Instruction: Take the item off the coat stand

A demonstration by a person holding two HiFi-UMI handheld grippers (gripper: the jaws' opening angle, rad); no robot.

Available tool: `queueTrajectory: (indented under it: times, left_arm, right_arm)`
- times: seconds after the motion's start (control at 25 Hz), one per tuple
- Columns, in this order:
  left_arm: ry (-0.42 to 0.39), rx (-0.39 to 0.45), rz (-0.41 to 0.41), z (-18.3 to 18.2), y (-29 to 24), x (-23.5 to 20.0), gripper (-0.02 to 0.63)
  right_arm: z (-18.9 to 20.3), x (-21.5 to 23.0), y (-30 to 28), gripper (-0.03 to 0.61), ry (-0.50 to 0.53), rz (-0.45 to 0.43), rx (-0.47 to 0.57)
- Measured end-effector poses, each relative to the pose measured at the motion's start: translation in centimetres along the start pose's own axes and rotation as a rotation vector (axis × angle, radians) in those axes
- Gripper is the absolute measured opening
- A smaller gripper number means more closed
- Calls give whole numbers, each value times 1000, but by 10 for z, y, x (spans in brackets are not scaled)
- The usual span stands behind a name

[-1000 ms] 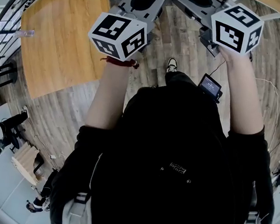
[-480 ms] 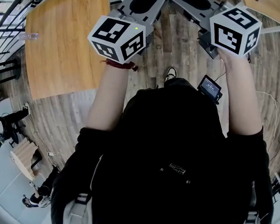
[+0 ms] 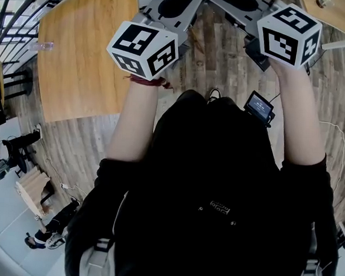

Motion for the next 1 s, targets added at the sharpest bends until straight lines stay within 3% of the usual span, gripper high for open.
queueTrajectory:
  times: [0.4,0.72,1.0]
  left_arm:
    - [-3,7,-11,11,-5,2,-3]
    - [-11,42,5,-8,-23,-58,-3]
    - [-26,47,5,-15,-49,-76,-3]
  right_arm:
    - [8,8,-1,15,6,-2,1]
    - [-41,27,-37,15,25,25,12]
    - [-60,52,-41,15,32,29,34]
Point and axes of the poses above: the fingertips, and each gripper's own axes: y backward along the fingers, x to its right, z out of its underside, the point moved 7 cm from there along y, backward along the fingers, and after that the axes turned 11 degrees about -y, right-handed, at the moved point
